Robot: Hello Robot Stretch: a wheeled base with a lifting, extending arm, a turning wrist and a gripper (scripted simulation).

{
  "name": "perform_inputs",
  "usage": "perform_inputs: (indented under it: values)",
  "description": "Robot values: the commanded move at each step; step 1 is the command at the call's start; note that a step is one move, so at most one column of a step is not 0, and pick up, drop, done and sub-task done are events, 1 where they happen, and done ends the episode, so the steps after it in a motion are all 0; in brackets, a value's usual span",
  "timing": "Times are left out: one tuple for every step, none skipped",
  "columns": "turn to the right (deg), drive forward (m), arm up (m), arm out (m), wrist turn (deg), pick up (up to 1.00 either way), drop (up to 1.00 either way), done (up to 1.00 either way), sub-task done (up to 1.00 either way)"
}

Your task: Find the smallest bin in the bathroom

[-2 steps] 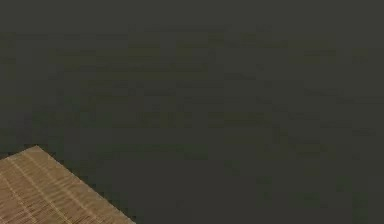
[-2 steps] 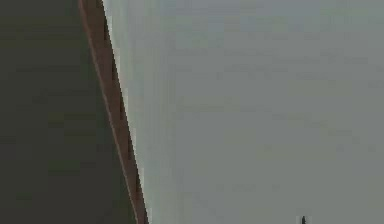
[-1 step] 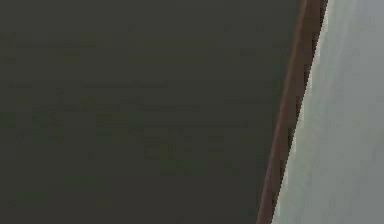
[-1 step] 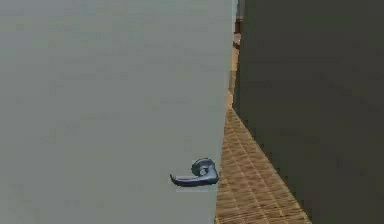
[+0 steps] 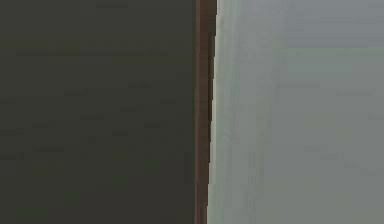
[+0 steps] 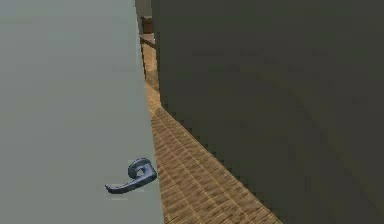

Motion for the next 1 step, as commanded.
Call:
perform_inputs:
  values:
    - [0.0, 0.05, 0.0, 0.0, 0.0, 0.0, 0.0, 0.0, 0.0]
